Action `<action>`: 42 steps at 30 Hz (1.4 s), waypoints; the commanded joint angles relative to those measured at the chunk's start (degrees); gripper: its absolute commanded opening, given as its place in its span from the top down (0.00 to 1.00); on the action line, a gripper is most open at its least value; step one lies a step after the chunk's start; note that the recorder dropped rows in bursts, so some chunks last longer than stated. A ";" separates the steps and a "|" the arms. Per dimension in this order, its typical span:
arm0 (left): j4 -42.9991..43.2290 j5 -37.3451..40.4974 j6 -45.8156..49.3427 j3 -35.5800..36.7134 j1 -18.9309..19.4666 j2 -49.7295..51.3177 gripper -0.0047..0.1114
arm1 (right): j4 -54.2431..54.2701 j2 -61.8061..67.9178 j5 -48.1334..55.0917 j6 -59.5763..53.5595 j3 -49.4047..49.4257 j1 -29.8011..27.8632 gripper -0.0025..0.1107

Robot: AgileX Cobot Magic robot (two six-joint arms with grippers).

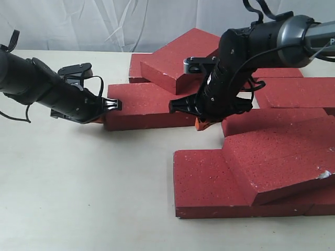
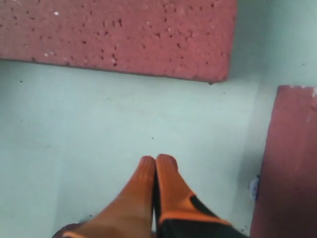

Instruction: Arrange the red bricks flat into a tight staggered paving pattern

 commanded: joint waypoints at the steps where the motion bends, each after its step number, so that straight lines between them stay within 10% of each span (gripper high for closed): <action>1: -0.44 -0.55 0.07 -2.74 -0.34 -0.02 0.96 | 0.30 1.08 -3.83 -0.62 -0.25 -0.24 0.98; 42: -8.97 3.67 0.16 -8.77 -0.34 5.16 0.96 | -10.38 4.68 -12.73 5.60 -0.25 -0.24 0.98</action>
